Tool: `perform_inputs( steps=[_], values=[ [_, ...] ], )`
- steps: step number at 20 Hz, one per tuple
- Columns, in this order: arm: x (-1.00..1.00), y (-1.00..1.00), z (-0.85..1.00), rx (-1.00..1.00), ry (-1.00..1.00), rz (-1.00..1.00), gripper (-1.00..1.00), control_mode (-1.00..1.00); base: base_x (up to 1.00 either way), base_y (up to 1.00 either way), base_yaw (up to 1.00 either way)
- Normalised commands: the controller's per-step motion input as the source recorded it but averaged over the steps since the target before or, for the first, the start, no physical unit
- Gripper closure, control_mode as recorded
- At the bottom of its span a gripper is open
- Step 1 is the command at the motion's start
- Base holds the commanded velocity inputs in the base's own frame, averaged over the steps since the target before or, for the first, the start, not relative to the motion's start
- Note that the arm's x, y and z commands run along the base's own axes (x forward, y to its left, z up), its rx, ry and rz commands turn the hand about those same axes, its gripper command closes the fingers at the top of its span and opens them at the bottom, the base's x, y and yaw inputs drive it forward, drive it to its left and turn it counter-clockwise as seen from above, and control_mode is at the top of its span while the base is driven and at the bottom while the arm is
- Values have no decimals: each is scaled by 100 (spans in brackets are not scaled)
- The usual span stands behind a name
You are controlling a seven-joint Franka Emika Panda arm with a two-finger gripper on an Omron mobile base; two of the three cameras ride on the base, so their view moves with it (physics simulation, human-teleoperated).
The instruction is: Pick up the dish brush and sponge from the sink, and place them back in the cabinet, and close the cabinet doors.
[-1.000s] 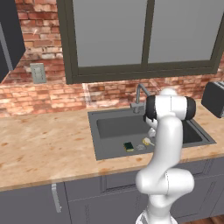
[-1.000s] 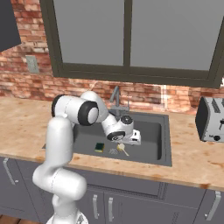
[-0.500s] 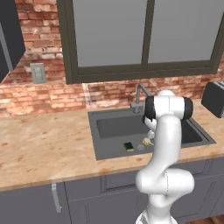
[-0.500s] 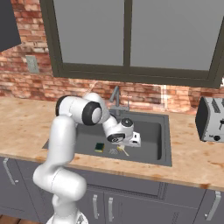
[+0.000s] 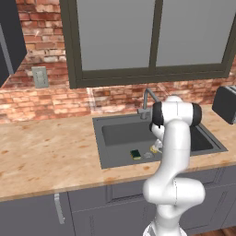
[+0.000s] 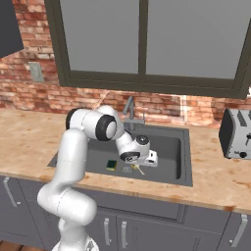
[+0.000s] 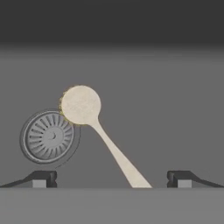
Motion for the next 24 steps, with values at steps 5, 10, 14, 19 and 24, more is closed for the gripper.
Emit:
perform_inputs(
  steps=[5,10,14,19,24],
  values=[
    [3,0,-18,0,0,0,-100,-100,0,0,0],
    [1,0,-13,0,0,0,-100,-100,0,0,0],
    [0,0,-12,0,0,0,-100,-100,0,0,0],
    [0,0,-12,0,0,0,-100,-100,0,0,0],
    [0,0,-11,0,0,0,-100,-100,0,0,0]
  ],
)
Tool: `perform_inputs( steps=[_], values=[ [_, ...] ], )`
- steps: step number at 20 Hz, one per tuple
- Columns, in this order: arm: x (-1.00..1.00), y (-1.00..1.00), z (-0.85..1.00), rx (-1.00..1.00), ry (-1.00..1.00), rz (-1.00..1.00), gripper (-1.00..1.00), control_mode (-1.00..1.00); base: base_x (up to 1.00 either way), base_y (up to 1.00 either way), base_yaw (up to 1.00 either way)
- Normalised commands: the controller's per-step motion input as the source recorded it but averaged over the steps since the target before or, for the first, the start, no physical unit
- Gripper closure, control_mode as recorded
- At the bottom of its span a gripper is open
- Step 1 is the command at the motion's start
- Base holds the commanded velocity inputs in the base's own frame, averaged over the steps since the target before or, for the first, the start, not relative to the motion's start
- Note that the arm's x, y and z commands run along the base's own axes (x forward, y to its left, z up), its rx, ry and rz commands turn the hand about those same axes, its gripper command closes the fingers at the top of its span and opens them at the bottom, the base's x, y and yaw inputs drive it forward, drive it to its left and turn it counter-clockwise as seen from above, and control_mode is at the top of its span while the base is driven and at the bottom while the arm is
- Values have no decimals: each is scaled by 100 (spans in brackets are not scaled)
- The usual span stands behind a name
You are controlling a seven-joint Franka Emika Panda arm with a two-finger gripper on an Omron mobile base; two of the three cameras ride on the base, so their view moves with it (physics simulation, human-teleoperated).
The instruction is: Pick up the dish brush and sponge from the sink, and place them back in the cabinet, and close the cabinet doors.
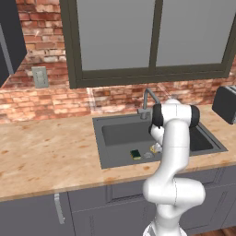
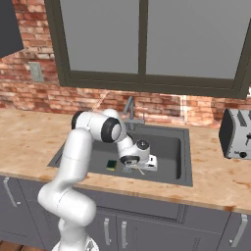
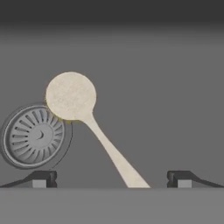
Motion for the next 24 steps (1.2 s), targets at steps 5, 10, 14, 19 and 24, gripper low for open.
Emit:
perform_inputs(
  steps=[5,10,14,19,24],
  values=[
    [0,0,-11,0,0,0,-100,-100,0,0,0],
    [2,0,-12,0,0,0,-100,-100,0,0,0],
    [1,0,-12,0,0,0,-100,-100,0,0,0],
    [0,0,-8,0,0,0,-100,-100,0,0,0],
    [0,0,-8,0,0,0,-100,-100,0,0,0]
  ],
)
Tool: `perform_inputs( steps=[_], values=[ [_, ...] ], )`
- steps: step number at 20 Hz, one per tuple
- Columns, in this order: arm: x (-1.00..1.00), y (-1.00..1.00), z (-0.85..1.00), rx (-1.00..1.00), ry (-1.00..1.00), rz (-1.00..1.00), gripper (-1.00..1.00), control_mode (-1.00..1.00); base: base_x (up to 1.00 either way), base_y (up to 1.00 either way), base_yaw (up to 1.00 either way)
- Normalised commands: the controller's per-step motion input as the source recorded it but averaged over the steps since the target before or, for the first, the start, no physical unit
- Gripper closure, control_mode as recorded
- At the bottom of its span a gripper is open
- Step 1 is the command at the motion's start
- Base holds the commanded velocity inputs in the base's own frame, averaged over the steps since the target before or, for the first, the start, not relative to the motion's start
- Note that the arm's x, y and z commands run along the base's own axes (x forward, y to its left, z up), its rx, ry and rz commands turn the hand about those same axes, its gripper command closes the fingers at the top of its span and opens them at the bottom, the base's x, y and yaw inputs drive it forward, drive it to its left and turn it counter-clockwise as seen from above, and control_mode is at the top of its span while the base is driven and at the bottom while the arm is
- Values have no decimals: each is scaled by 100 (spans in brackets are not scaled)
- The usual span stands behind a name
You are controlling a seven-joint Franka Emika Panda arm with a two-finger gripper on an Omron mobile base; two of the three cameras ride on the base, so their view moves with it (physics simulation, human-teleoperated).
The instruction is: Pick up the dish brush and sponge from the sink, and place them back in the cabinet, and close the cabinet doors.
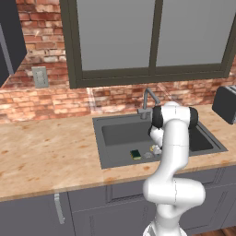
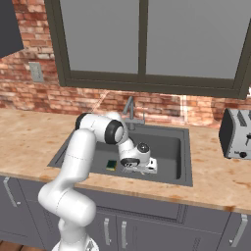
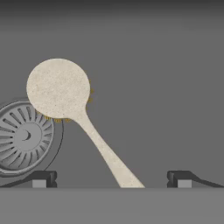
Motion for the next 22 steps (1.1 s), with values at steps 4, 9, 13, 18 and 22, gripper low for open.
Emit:
perform_inputs(
  steps=[4,9,13,18,22],
  values=[
    [0,0,-9,0,0,0,-100,-100,0,0,0],
    [0,0,-11,0,0,0,-100,-100,0,0,0],
    [1,0,-10,0,0,0,-100,-100,0,0,0],
    [0,0,-10,0,0,0,-100,-100,0,0,0],
    [0,0,-10,0,0,0,-100,-100,0,0,0]
  ],
)
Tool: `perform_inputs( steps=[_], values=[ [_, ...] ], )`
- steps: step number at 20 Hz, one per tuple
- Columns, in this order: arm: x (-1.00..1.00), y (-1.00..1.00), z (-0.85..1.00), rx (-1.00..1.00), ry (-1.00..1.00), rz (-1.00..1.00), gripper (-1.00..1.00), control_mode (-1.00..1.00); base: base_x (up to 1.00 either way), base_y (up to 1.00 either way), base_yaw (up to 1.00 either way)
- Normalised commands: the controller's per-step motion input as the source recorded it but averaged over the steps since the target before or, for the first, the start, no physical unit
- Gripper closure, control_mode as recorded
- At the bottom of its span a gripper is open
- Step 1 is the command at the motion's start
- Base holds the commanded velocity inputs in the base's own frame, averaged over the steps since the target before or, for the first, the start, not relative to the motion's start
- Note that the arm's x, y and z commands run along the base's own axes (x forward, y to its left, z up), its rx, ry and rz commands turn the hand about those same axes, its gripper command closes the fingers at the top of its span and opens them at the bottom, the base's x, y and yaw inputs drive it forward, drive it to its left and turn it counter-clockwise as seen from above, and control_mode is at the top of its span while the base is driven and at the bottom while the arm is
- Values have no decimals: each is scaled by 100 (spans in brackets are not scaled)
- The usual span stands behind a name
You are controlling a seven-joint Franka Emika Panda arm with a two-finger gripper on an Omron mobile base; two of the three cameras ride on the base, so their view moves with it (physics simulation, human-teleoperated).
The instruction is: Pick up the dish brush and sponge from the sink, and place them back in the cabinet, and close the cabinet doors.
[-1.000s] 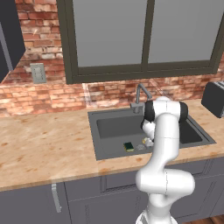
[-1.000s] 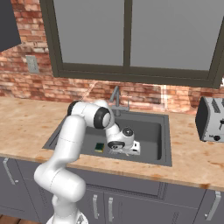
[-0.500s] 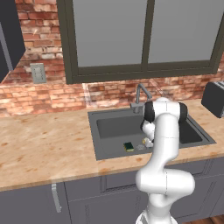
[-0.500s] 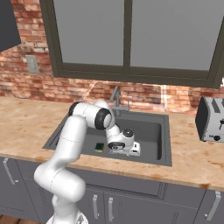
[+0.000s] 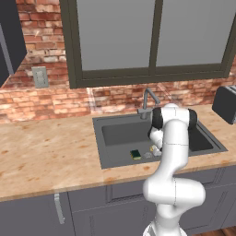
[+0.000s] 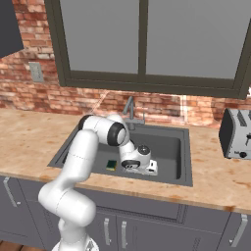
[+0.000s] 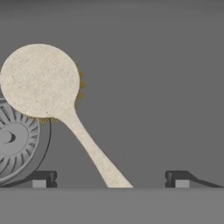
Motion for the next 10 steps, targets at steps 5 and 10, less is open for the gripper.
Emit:
perform_inputs(
  steps=[5,10],
  values=[
    [0,0,-11,0,0,0,-100,-100,0,0,0],
    [2,0,-10,0,0,0,-100,-100,0,0,0]
  ],
)
